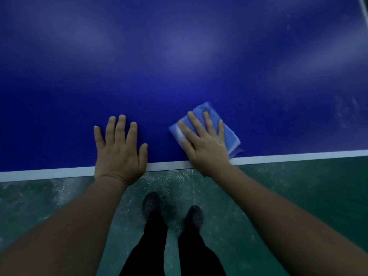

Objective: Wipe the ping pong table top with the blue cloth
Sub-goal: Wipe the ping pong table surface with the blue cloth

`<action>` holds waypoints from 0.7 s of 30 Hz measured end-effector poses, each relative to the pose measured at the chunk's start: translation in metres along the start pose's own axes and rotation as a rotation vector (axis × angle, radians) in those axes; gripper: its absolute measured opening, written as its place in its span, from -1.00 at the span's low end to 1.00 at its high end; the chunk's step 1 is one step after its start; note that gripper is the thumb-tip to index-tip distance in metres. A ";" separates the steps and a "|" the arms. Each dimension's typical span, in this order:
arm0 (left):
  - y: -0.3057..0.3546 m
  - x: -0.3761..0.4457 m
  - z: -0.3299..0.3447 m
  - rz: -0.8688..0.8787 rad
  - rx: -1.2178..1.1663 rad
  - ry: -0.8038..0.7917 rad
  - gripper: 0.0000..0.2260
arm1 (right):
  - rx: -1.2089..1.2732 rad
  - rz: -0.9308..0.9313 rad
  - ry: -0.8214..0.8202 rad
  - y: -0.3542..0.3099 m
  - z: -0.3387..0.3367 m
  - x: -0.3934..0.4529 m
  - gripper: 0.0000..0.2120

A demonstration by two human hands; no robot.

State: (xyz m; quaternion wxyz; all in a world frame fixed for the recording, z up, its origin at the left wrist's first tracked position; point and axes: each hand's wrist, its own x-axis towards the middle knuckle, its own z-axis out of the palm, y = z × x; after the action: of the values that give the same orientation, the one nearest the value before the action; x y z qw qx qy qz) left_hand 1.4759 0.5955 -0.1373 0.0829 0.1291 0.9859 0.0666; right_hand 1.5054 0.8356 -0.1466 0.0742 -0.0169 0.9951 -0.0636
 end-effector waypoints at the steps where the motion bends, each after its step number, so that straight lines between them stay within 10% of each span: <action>1: 0.001 0.000 -0.001 -0.004 0.004 -0.007 -0.38 | 0.011 0.028 -0.014 0.021 -0.004 -0.008 -0.49; 9: 0.006 0.001 -0.003 -0.017 0.030 -0.030 -0.34 | 0.174 0.884 0.068 0.147 -0.036 -0.025 -0.46; 16: 0.026 -0.005 -0.011 -0.010 -0.033 0.021 -0.37 | 0.027 0.021 -0.094 0.107 -0.020 -0.030 -0.48; 21: 0.110 0.000 0.001 0.107 -0.156 0.066 -0.43 | 0.103 0.668 0.007 0.231 -0.045 -0.038 -0.48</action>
State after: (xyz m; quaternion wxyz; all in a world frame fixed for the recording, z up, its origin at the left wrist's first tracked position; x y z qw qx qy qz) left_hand 1.5033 0.7013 -0.1210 0.0564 0.1724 0.9716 0.1519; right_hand 1.5310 1.0717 -0.1264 0.0880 0.3141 0.9414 -0.0860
